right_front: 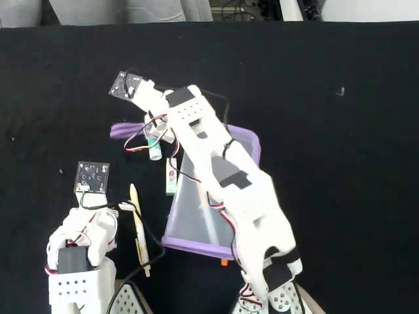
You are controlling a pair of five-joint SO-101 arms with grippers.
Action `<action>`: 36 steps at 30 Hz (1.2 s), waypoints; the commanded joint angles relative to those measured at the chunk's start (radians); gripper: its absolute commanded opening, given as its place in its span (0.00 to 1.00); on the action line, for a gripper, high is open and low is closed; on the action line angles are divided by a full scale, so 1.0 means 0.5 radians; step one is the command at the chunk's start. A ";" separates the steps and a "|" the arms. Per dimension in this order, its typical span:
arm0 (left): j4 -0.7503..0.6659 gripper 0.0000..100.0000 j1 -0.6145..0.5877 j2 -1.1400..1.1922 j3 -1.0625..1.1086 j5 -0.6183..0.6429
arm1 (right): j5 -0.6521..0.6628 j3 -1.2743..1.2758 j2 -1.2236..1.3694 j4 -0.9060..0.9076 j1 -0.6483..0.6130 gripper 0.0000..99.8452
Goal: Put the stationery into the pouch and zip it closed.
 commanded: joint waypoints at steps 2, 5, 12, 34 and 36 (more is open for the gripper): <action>-0.031 0.03 0.008 -0.012 0.048 0.015 | 0.147 -0.287 0.130 0.224 0.098 0.14; -0.031 0.03 0.008 -0.012 0.048 0.015 | 0.270 -0.465 0.192 0.497 0.132 0.14; -0.031 0.03 0.008 -0.012 0.048 0.015 | 0.279 -0.848 0.305 0.654 0.304 0.14; -0.031 0.03 0.008 -0.012 0.048 0.015 | 0.436 -0.729 0.321 0.651 0.270 0.15; -0.031 0.03 0.008 -0.012 0.048 0.015 | 0.436 -0.637 0.321 0.565 0.270 0.14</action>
